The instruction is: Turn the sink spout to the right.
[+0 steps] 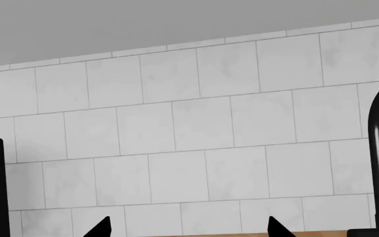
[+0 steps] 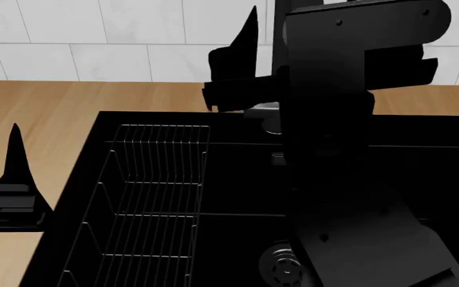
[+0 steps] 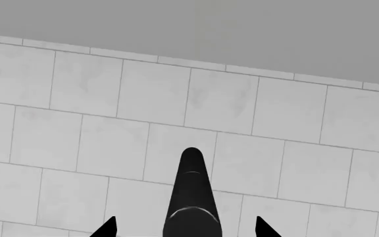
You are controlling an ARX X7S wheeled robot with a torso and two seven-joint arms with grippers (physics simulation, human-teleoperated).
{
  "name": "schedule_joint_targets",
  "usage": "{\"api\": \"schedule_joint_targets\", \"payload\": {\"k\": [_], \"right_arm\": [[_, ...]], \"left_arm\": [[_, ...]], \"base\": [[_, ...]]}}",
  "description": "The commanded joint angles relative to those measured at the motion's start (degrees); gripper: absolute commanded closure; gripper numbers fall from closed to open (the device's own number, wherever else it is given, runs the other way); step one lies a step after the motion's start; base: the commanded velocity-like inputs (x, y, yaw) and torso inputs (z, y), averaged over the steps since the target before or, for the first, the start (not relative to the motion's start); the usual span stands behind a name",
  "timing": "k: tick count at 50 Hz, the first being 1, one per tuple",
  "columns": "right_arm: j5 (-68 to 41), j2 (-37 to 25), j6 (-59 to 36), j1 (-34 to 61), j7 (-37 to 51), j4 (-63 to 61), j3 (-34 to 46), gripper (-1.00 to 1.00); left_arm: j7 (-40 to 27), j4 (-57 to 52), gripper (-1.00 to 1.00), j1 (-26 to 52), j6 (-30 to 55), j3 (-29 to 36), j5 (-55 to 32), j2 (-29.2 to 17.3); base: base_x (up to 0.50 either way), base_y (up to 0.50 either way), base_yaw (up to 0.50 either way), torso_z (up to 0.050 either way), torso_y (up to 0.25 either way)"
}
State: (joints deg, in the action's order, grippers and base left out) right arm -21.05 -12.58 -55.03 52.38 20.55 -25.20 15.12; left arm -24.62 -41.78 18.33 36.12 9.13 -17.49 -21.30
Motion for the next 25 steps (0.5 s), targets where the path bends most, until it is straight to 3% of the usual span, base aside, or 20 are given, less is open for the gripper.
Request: {"api": "schedule_joint_targets", "payload": {"k": [1,25], "right_arm": [[1.2,0.4,4.3,0.4,-0.6,5.2,1.2,-1.0],[1.7,-0.1,7.2,1.1,-0.3,8.1,1.4,-1.0]], "left_arm": [[-0.2,0.1,-1.0,0.0,-0.1,0.1,-0.1,-0.1],[-0.8,0.1,-1.0,0.3,0.3,0.3,-0.3,-0.4]], "base": [[0.0,0.0,0.0,0.0,0.0],[0.0,0.0,0.0,0.0,0.0]]}}
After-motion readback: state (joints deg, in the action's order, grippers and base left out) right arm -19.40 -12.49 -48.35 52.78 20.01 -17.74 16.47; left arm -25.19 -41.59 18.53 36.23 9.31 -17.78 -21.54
